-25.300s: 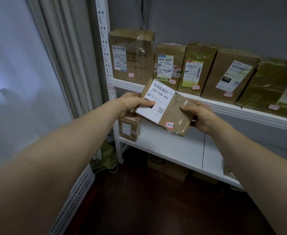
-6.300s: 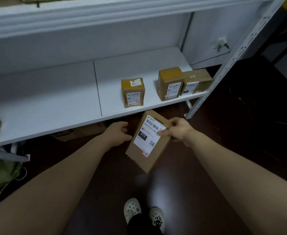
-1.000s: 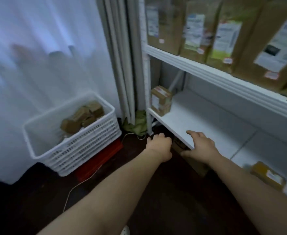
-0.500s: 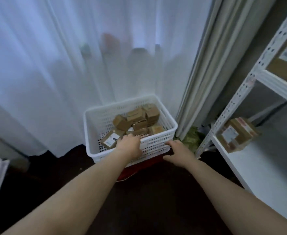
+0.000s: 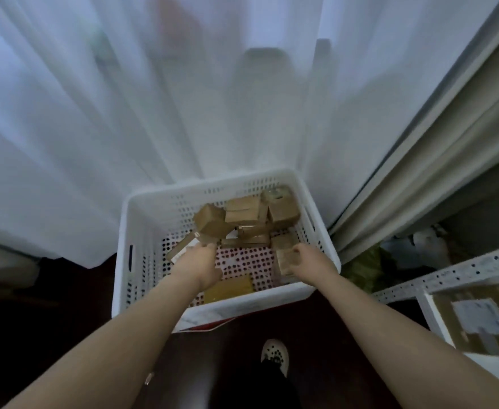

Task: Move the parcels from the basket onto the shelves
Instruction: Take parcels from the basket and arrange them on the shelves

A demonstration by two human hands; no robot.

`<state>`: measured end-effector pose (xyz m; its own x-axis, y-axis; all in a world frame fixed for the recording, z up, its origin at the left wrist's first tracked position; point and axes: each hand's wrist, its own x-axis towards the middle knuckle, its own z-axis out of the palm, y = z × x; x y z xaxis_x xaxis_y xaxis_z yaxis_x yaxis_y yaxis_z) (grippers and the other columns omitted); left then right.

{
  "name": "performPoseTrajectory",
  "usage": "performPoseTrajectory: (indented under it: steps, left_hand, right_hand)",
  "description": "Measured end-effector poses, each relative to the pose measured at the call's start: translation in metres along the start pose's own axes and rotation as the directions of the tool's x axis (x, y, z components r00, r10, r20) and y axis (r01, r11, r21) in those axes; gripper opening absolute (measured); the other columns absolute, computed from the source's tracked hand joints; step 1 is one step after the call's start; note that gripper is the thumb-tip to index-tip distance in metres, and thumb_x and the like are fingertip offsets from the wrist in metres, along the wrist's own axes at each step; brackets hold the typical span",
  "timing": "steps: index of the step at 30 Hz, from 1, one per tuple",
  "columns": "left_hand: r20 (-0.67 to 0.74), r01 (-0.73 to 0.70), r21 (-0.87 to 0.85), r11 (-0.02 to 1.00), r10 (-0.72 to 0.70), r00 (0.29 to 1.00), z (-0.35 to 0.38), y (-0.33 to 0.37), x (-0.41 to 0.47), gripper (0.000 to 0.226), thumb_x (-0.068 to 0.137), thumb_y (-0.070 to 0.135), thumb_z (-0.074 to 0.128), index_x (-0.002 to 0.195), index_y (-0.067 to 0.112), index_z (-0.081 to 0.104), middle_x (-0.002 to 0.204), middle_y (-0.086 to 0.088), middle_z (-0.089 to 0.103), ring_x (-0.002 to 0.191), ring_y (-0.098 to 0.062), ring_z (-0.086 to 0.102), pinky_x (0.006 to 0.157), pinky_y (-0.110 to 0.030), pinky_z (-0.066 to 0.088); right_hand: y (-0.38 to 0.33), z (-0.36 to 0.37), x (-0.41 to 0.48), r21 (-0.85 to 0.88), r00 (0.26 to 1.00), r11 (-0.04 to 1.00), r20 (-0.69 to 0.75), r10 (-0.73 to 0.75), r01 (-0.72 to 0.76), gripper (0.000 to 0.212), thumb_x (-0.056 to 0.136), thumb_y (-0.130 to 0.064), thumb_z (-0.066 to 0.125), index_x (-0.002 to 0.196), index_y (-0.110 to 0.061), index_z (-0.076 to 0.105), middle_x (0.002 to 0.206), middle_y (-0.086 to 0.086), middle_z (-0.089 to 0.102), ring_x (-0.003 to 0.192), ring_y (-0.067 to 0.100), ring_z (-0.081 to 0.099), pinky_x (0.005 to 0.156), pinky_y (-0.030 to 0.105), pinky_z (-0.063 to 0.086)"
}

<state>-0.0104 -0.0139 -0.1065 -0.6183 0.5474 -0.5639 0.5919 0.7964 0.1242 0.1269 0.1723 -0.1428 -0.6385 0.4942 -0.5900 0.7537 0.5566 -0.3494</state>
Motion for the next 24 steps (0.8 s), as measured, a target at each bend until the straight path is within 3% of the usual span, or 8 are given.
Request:
performPoseTrajectory:
  steps: [3,5,7,11,14,16,20,24]
  left_hand:
    - [0.048,0.010,-0.017,1.000,-0.009,0.999,0.007,0.009,0.043,0.050,0.089,0.030,0.057,0.134,0.014,0.043,0.131,-0.010,0.048,0.117,-0.028,0.049,0.093,-0.039,0.047]
    - [0.073,0.008,-0.030,1.000,-0.006,0.997,0.017,0.014,0.071,0.053,0.089,0.029,0.057,0.137,0.014,0.041,0.130,-0.011,0.049,0.117,-0.027,0.049,0.092,-0.038,0.047]
    - [0.088,-0.007,-0.035,0.999,0.010,0.996,0.028,0.018,0.099,0.055,0.089,0.030,0.057,0.139,0.014,0.039,0.133,-0.010,0.047,0.120,-0.027,0.048,0.094,-0.037,0.046]
    - [0.125,-0.016,-0.069,0.997,0.025,0.992,0.055,0.020,0.149,0.059,0.089,0.034,0.059,0.141,0.014,0.038,0.137,-0.011,0.045,0.122,-0.027,0.048,0.097,-0.037,0.044]
    - [0.149,-0.024,-0.071,0.997,0.035,0.988,0.077,0.018,0.176,0.058,0.090,0.032,0.058,0.142,0.015,0.037,0.135,-0.010,0.046,0.123,-0.027,0.046,0.098,-0.037,0.044]
    - [0.170,-0.029,-0.080,0.996,0.042,0.985,0.089,0.015,0.188,0.059,0.091,0.031,0.057,0.143,0.015,0.036,0.135,-0.011,0.046,0.122,-0.027,0.047,0.097,-0.037,0.044]
    - [0.195,-0.026,-0.091,0.996,0.043,0.980,0.106,0.004,0.196,0.059,0.091,0.031,0.057,0.144,0.015,0.035,0.136,-0.010,0.045,0.123,-0.027,0.046,0.100,-0.038,0.044]
    - [0.204,-0.029,-0.117,0.993,0.052,0.978,0.099,-0.010,0.185,0.061,0.091,0.025,0.057,0.146,0.016,0.032,0.138,-0.009,0.045,0.126,-0.025,0.045,0.100,-0.035,0.041]
  right_hand:
    - [0.014,0.002,0.052,0.020,0.998,0.998,0.033,0.055,-0.056,0.025,0.091,-0.023,0.052,0.114,-0.013,0.055,0.115,0.011,0.058,0.100,0.028,0.060,0.067,0.030,0.045]
    - [0.025,0.014,0.087,0.042,0.994,0.994,0.043,0.096,-0.098,0.016,0.088,-0.027,0.054,0.093,-0.011,0.054,0.098,0.008,0.061,0.089,0.027,0.062,0.067,0.032,0.050]
    - [0.039,0.033,0.122,0.061,0.988,0.988,0.074,0.138,-0.143,0.036,0.086,-0.035,0.056,0.111,-0.009,0.054,0.102,0.008,0.061,0.089,0.025,0.061,0.072,0.035,0.053]
    - [0.053,0.065,0.162,0.120,0.973,0.966,0.037,0.228,-0.230,0.064,0.086,-0.033,0.065,0.140,-0.017,0.034,0.132,0.017,0.048,0.115,0.033,0.051,0.089,0.037,0.044]
    - [0.061,0.081,0.186,-0.232,0.978,0.966,0.148,0.149,-0.113,0.099,0.077,-0.035,0.074,0.152,-0.029,0.009,0.154,0.020,0.008,0.141,0.042,0.013,0.114,0.051,0.018]
    - [0.057,0.085,0.195,-0.503,0.956,0.861,0.284,0.076,0.081,0.115,0.075,-0.036,0.076,0.152,-0.027,-0.008,0.157,0.016,-0.015,0.145,0.038,-0.010,0.117,0.052,-0.003]
    - [0.054,0.097,0.210,-0.671,0.948,0.711,0.318,0.020,0.210,0.103,0.080,-0.024,0.069,0.152,-0.019,-0.005,0.157,0.015,0.007,0.145,0.033,0.006,0.118,0.053,0.000]
    - [0.043,0.092,0.201,-0.613,0.962,0.758,0.264,-0.072,0.225,0.097,0.080,-0.038,0.068,0.151,-0.021,0.004,0.149,0.013,0.024,0.138,0.033,0.020,0.117,0.055,0.005]
